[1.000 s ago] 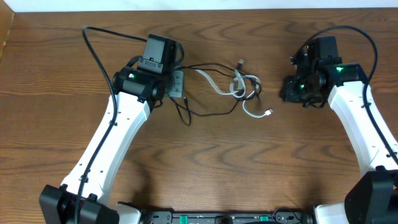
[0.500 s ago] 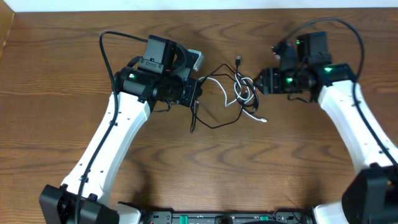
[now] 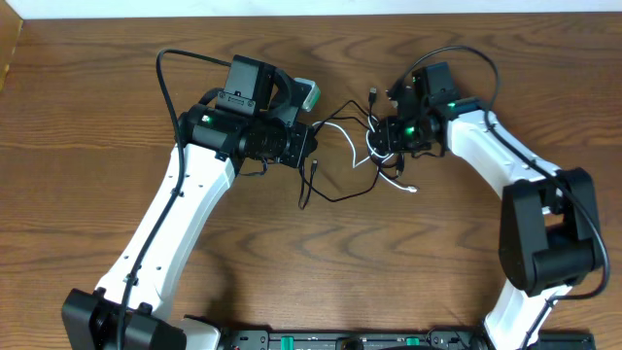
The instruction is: Untangle cables
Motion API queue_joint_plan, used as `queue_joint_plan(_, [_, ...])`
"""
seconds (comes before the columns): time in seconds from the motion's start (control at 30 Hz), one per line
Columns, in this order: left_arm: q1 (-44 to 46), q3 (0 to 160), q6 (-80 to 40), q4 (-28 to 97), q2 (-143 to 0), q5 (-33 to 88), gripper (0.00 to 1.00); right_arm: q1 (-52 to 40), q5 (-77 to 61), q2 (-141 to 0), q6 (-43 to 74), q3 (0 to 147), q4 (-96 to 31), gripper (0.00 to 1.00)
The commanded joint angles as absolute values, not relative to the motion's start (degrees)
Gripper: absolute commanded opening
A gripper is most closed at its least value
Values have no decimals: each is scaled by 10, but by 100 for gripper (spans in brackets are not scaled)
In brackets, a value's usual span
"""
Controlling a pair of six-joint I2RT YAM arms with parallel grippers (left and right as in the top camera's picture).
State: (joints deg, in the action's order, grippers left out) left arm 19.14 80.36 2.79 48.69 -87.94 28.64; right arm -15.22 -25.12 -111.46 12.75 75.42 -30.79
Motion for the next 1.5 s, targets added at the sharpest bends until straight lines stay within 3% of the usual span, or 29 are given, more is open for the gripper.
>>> queue_joint_plan(0.0, [190,808,23,488,-872,300,7,-170,-274,-1136,128,760,-281,23])
queue_joint_plan(0.23, [190,808,23,488,-872,300,7,-191,-274,-1155,144,760,-256,1])
queue_joint_plan(0.4, [190,808,22,486,-872,267,7,-194,-274,-1151,143,760,-251,1])
queue_joint_plan(0.67, [189,808,-154,493,-872,1,7,-152,-339,-1035,118,760,-306,1])
queue_joint_plan(0.93, [189,808,-183,490,-872,-37,8,-101,-472,-871,96,760,-325,1])
queue_joint_plan(1.0, [189,808,-183,491,-872,-37,14,-93,-471,-846,96,760,-339,1])
queue_joint_plan(1.1, [189,809,-183,489,-872,-10,26,-88,-467,-825,97,760,-364,1])
queue_joint_plan(1.47, [190,809,-110,409,-872,395,30,-88,-422,-821,98,760,-408,1])
